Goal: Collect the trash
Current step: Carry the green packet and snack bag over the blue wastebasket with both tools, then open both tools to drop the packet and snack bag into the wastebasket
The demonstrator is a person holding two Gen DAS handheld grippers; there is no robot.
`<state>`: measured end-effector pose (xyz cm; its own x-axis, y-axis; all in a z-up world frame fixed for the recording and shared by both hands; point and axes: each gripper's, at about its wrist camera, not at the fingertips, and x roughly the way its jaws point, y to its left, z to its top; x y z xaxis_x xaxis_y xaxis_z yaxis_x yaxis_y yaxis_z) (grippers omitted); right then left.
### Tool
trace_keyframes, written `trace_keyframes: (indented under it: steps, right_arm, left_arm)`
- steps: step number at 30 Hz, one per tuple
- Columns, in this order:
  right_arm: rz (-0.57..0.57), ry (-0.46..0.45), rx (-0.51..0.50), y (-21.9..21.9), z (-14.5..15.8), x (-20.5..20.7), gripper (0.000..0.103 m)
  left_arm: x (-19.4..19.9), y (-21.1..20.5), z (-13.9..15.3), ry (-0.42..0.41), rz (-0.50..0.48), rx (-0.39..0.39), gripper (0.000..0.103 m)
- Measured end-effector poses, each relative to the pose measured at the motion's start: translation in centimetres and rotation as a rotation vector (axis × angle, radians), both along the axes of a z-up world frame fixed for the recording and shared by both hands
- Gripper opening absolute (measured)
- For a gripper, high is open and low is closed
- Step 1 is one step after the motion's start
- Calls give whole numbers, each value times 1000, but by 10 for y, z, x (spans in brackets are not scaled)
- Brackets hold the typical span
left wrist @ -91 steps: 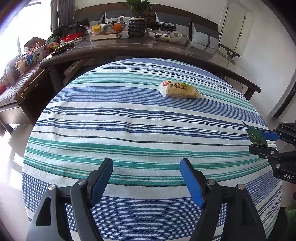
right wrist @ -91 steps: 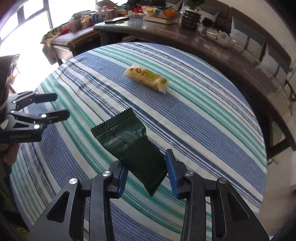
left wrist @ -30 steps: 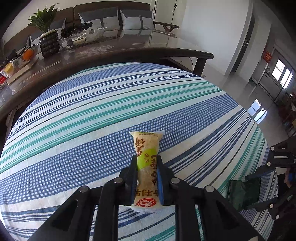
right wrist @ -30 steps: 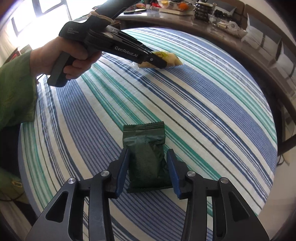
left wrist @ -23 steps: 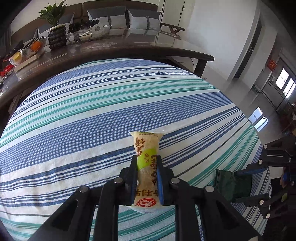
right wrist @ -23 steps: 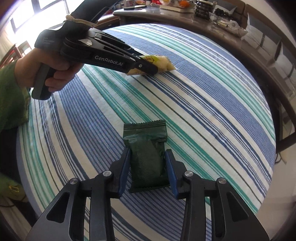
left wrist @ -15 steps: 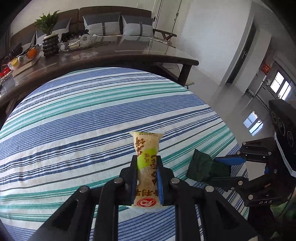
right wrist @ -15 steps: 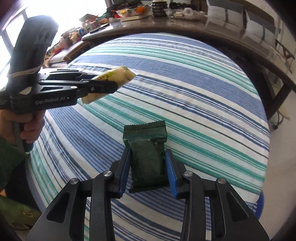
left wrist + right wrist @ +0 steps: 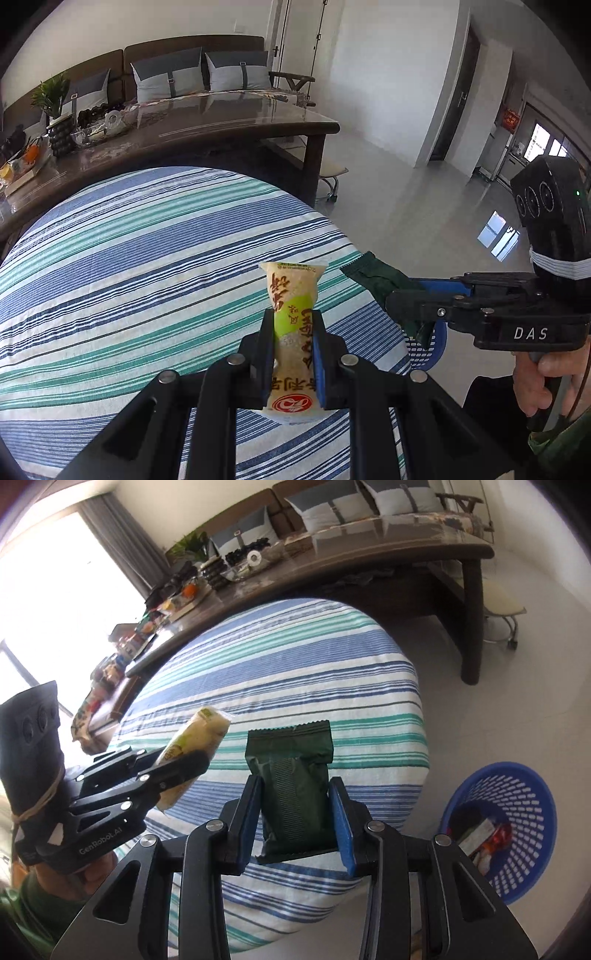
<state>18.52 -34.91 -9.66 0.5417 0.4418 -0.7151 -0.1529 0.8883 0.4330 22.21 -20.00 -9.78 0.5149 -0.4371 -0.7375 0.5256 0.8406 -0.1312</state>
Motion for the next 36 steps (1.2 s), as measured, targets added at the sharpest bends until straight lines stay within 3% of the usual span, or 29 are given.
trace_keyframes:
  steps: [5,10,20,27,36]
  right_arm:
    - [-63,-36,32,-24,12,-6,37]
    - [-142,-58,-5,-53,18,-25,37]
    - [-298,-6,-39,-129,-3,-52,37]
    - [-408,73,-50,-183,-34,-49,38]
    - [-480,202,-47,-236,-89,-24,38]
  left_arm:
    - [-11,-26,9,-36,-10,20,18]
    - [-21,-57,16,-68,-54,25,18]
    - [-30,-128,4,-54,-153,17,18]
    - [-32,-183,-34,41,-229,10,18]
    - [-12,-245,-112,188,-265,33,18]
